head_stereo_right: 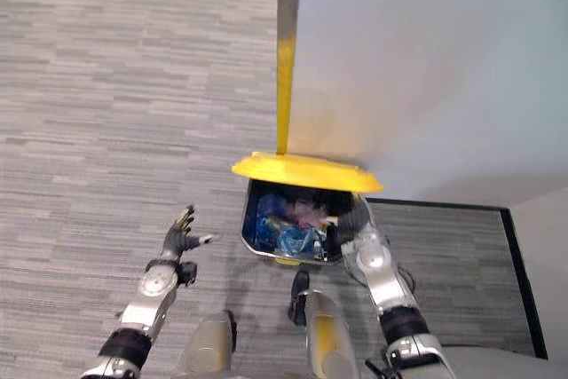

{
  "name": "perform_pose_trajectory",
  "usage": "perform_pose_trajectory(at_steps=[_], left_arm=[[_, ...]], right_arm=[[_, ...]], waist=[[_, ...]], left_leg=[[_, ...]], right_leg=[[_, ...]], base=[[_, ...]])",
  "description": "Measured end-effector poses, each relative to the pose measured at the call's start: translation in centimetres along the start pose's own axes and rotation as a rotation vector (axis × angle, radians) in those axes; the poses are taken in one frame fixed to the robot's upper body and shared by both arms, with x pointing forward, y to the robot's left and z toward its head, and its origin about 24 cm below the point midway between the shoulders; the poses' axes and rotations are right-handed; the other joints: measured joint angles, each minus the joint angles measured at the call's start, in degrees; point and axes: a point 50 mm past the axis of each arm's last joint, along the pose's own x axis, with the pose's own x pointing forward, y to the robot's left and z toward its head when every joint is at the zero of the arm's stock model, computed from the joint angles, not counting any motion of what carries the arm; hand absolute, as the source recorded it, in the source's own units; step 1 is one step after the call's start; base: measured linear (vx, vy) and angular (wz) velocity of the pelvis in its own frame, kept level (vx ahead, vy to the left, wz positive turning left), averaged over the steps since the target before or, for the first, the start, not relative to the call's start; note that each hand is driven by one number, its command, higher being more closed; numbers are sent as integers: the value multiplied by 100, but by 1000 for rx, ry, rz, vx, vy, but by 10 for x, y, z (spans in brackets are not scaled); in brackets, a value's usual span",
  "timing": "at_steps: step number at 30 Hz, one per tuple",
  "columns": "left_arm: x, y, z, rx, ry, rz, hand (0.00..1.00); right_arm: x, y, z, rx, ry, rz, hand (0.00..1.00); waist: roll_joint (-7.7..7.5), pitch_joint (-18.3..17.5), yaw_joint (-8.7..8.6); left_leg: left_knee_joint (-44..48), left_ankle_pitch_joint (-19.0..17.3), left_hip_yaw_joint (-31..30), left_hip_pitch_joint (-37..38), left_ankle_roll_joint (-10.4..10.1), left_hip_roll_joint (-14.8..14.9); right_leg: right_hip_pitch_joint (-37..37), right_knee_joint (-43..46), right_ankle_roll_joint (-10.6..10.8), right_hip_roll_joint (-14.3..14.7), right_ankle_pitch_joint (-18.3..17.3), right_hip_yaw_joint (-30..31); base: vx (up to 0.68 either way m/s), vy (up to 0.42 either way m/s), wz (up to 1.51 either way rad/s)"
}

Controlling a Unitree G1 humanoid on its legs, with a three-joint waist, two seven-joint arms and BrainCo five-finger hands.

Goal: Gather rubbish on tea table into small bin, then transfer packed bag to large trash can.

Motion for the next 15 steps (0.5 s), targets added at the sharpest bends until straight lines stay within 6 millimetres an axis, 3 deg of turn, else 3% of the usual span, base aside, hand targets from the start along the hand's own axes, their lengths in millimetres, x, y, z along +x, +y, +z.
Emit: perform_pose_trajectory(at_steps=[3, 5, 7, 8, 9, 10, 11, 12, 15], left_arm=[[-15, 20, -51, -23, 203, 73, 0], [-28, 25, -74, -28, 295, 94, 0], [-39, 22, -92, -33, 363, 91, 0], [-44, 18, -98, -73, 386, 106, 0], [-50, 10, -105, -114, 414, 107, 0], [-51, 8, -107, -122, 423, 108, 0], [-52, 4, -107, -130, 430, 101, 0], [-52, 2, -107, -134, 432, 98, 0], [-52, 5, -107, -140, 432, 110, 0]], right_arm=[[-8, 9, -13, 41, 50, 9, 0], [-13, 16, -21, 74, 89, 14, 0], [-19, 21, -31, 86, 126, 25, 0], [-28, 24, -42, 89, 163, 33, 0], [-33, 29, -50, 106, 195, 42, 0], [-39, 32, -58, 122, 227, 47, 0], [-55, 39, -78, 159, 313, 43, 0], [-68, 46, -94, 188, 392, 47, 0], [-100, 62, -129, 268, 585, 49, 0]], waist=[[-107, -60, 7], [-175, -58, 36], [-182, -57, 11], [-205, -65, 10], [-99, -43, 25], [-109, -46, 11], [-170, -82, -13], [-219, -129, -3], [-385, -240, 19]], left_leg=[[53, -5, 92, 121, 6, -5], [128, -30, 273, 170, 47, -6], [339, -83, 432, 156, 136, -26], [347, -61, 562, 210, 227, -43], [252, 65, 808, 185, 348, 138], [236, 94, 872, 187, 363, 122], [229, 125, 908, 197, 395, 104], [213, 131, 906, 193, 417, 110], [7, 326, 936, 149, 330, 140]], right_leg=[[66, 18, -5, 21, 69, 104], [69, -7, 56, 59, 197, 263], [69, -48, 277, 69, 368, 432], [102, -281, 597, 97, 592, 623], [-3, 237, 624, 69, 486, 595], [-150, 988, 405, -27, 161, 591], [-214, 2218, 329, -219, -279, 604], [-127, 2837, 334, -325, -465, 644], [458, 3214, 409, -554, -649, 896]], base=[[-26, 9, -14], [-62, 49, -42], [-173, 132, -56], [-259, 120, -72], [-262, 90, -68], [-261, 56, -53], [-220, 58, -25], [-204, 13, -23], [-160, -124, -26]])
